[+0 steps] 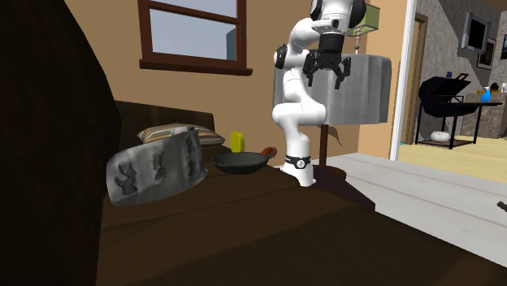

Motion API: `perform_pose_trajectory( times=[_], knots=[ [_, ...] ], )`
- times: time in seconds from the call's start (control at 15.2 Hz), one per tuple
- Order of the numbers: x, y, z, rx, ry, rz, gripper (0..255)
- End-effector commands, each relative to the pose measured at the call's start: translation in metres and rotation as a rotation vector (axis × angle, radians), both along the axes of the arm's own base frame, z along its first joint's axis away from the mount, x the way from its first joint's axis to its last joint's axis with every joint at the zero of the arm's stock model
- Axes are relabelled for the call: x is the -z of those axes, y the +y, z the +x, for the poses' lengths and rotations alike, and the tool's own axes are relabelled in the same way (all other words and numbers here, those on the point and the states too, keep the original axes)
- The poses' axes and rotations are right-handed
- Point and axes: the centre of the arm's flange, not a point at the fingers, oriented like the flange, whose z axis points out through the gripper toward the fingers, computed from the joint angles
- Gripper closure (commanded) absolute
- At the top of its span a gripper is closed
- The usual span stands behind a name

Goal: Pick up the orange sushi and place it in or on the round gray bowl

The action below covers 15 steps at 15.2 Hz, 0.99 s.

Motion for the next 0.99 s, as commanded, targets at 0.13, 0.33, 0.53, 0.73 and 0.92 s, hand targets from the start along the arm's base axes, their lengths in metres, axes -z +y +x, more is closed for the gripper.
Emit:
perform_pose_trajectory(
  times=[0.13,0.33,0.53,0.73,0.92],
  knots=[
    [0.019,-0.018,-0.003,0.044,-0.002,-0.001,0],
    [0.049,-0.045,-0.008,0.109,-0.005,-0.002,0],
    [0.078,-0.071,-0.015,0.175,-0.007,-0.003,0],
    [0.107,-0.097,-0.023,0.241,-0.010,-0.004,0],
    [0.136,-0.123,-0.033,0.306,-0.013,-0.005,0]
  ],
)
